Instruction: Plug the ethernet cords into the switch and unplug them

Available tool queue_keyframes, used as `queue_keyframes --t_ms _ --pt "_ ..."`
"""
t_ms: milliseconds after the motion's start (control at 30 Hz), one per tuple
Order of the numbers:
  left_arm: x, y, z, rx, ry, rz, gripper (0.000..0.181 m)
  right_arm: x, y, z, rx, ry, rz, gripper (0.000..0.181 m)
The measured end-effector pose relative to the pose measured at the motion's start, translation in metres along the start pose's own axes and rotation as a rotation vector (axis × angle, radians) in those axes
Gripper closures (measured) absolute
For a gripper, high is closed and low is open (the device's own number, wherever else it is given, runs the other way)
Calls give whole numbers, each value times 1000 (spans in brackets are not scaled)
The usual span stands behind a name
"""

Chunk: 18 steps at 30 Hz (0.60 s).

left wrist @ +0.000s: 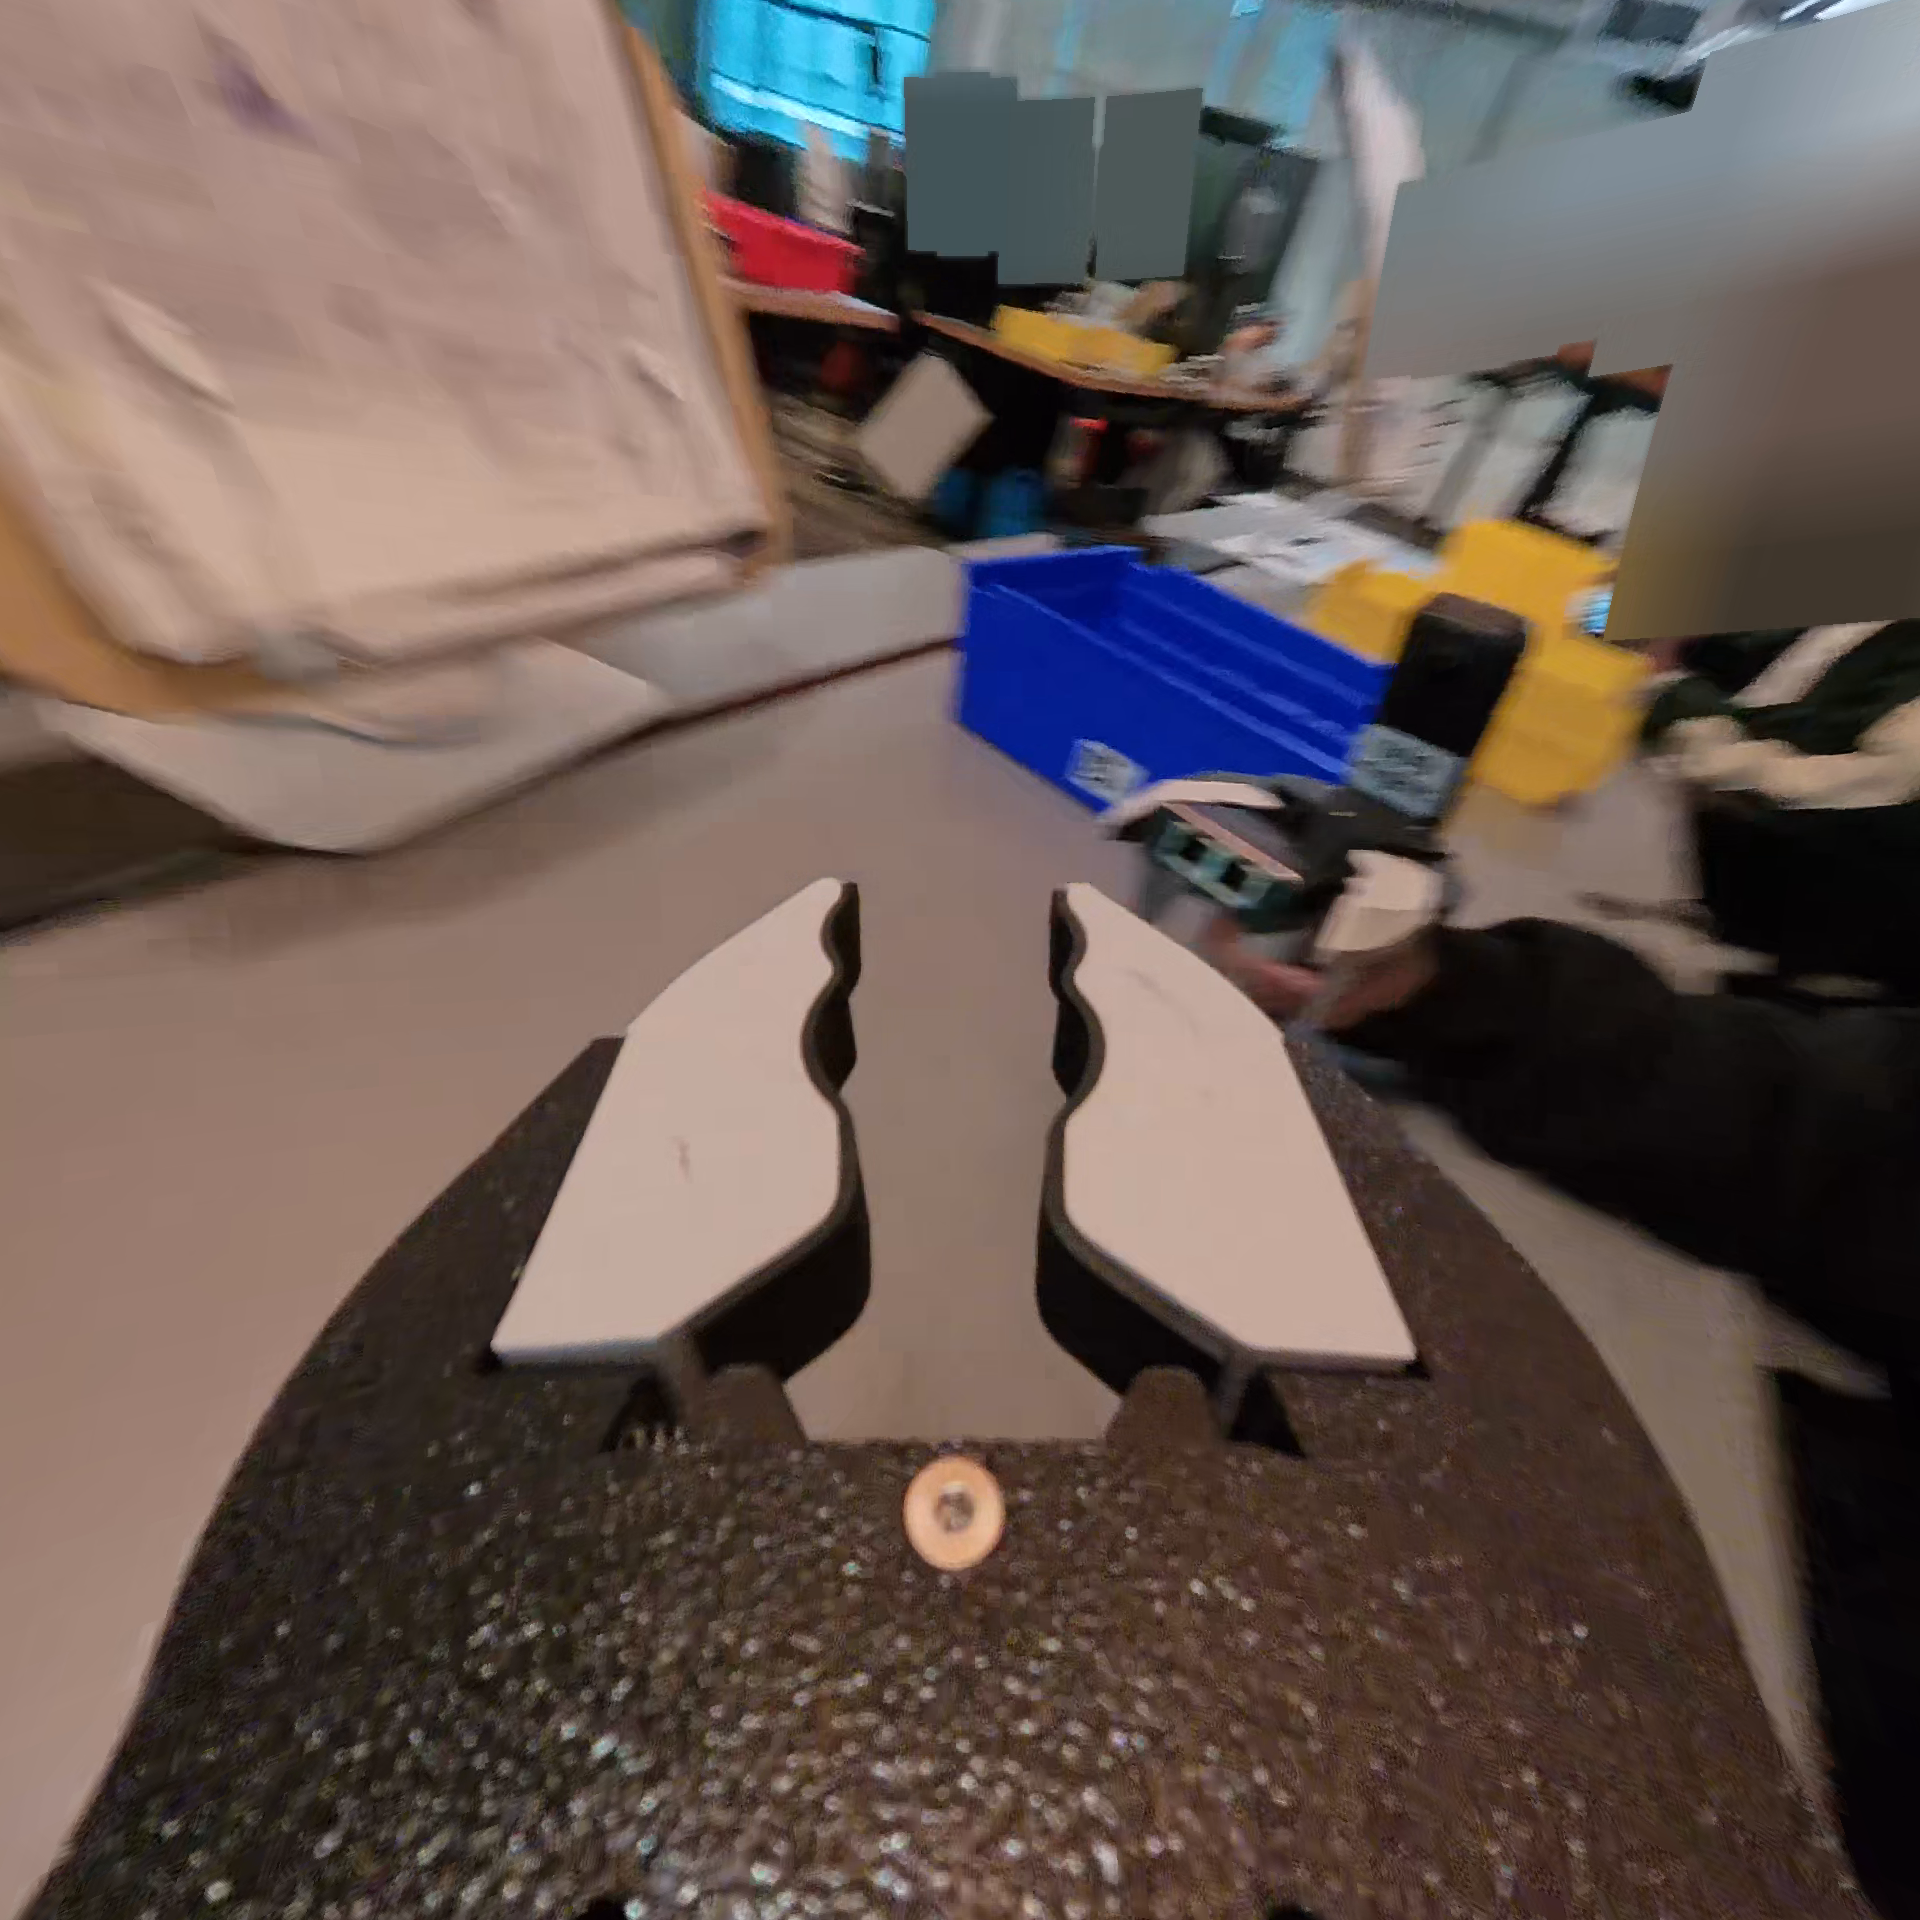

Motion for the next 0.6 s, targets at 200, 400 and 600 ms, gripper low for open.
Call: queue_keyframes --t_ms 200,400,600 --pt "-86 -115 52 -436 581 611 149 2 0 0 1 26 33 107" --pt "-171 -138 50 -995 836 535 123 1 2 0 -19 13 53 107" --pt "-201 -118 18 -1222 792 305 138 6 -3 1 24 58 45 107"
Point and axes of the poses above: each gripper's, where its closed fingertips meet, y out along the fingers, z out of its top, x = y × z across the jaws, the point moved 10 cm from there along -y, back along the fingers, and after that the axes turned 9 degrees about -z, right-handed, at the moved point
